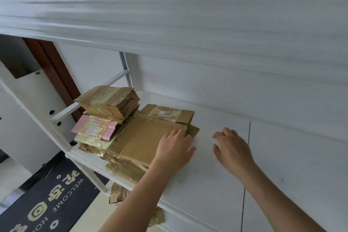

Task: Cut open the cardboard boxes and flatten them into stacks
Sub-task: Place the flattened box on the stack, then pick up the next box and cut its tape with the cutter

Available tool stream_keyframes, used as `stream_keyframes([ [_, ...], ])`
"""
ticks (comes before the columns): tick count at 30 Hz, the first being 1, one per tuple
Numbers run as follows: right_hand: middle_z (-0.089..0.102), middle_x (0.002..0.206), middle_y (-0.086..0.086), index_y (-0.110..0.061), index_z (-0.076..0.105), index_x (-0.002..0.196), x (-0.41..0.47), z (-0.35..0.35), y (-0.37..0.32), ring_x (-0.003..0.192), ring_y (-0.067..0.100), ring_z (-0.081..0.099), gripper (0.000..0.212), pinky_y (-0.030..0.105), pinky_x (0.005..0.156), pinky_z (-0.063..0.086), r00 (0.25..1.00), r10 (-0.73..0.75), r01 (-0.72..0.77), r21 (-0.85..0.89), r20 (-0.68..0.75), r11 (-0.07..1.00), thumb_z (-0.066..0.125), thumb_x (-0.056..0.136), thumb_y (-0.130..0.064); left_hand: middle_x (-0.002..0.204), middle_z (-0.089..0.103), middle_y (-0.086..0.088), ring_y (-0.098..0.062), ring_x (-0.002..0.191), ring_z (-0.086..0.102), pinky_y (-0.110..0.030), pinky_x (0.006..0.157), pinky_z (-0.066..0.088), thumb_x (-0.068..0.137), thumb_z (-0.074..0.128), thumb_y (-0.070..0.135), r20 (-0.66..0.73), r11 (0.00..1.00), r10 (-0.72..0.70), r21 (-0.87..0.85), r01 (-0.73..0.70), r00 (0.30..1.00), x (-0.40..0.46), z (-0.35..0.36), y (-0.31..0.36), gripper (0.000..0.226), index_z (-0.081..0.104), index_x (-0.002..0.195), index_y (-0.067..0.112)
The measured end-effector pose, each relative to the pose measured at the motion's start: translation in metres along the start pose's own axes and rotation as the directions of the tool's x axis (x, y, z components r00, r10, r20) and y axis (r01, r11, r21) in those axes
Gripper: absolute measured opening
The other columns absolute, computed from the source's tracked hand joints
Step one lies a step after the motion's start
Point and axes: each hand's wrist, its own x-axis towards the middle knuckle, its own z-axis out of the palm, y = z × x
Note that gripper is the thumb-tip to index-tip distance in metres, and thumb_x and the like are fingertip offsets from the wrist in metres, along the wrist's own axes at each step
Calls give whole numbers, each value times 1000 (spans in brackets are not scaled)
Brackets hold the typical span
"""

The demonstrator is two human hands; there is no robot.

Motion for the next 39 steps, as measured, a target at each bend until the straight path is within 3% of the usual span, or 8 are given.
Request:
stream_keyframes([
  [12, 56, 118, -1, -21, 61, 120, -179, -61, 227, 109, 19, 54, 27, 29, 88, 47, 913, 406, -406, -155, -37, 901, 48, 99, -33, 127, 53, -1, -21, 121, 50, -36, 95, 44, 100, 42, 46, 61, 928, 371, 7, -372, 927, 43, 37, 273, 43, 52, 133, 20],
  [19, 60, 105, 14, -12, 72, 86, -268, -101, 343, 105, 35, 54, 22, 46, 84, 53, 774, 588, -631, -219, -235, 744, 84, 68, -17, 124, 55, 0, -20, 117, 52, -36, 92, 46, 100, 42, 46, 42, 852, 522, 14, -523, 852, 52, 43, 426, 43, 53, 132, 20],
  [22, 51, 124, 18, -10, 70, 91, -286, -122, 379, 117, 38, 45, 24, 47, 96, 47, 727, 600, -678, -207, -335, 706, 80, 69, -11, 122, 55, 0, -19, 114, 55, -35, 89, 47, 100, 43, 46, 0, 836, 548, 38, -547, 837, 57, 38, 473, 42, 54, 131, 20],
  [27, 39, 144, 19, -10, 67, 82, -290, -152, 422, 127, 45, 35, 12, 55, 109, 36, 703, 516, -686, -273, -489, 675, 72, 71, -6, 118, 56, 1, -18, 110, 57, -33, 86, 48, 100, 43, 45, -34, 846, 532, 68, -529, 846, 66, 34, 517, 40, 55, 129, 20],
  [29, 33, 153, 17, -10, 68, 79, -287, -159, 436, 136, 45, 28, 5, 59, 117, 15, 728, 515, -671, -320, -452, 669, 70, 75, -9, 119, 56, 1, -18, 110, 57, -32, 86, 48, 101, 42, 44, -36, 856, 514, 77, -511, 857, 67, 33, 523, 40, 55, 130, 20],
  [31, 25, 158, 10, -13, 70, 101, -285, -162, 446, 142, 39, 23, 18, 62, 118, 7, 726, 603, -688, -342, -330, 640, 65, 85, -19, 119, 55, 1, -18, 109, 57, -32, 86, 48, 102, 42, 43, -34, 868, 494, 81, -490, 869, 65, 32, 524, 39, 54, 130, 20],
  [35, 37, 145, 5, -3, 59, 127, -278, -162, 442, 131, 32, 43, 42, 58, 105, 39, 776, 559, -623, -215, -293, 752, 57, 92, -26, 129, 53, 3, -17, 115, 56, -32, 90, 48, 102, 40, 46, -45, 914, 403, -23, -404, 914, 56, 30, 508, 43, 49, 137, 24],
  [39, 48, 141, 13, 4, 57, 130, -260, -158, 412, 122, 34, 54, 48, 47, 105, 45, 786, 434, -457, 58, -441, 887, 58, 92, -25, 149, 40, 1, -21, 129, 49, -37, 100, 45, 102, 28, 52, -58, 943, 161, -287, -171, 985, 47, 27, 474, 54, 32, 150, 27],
])
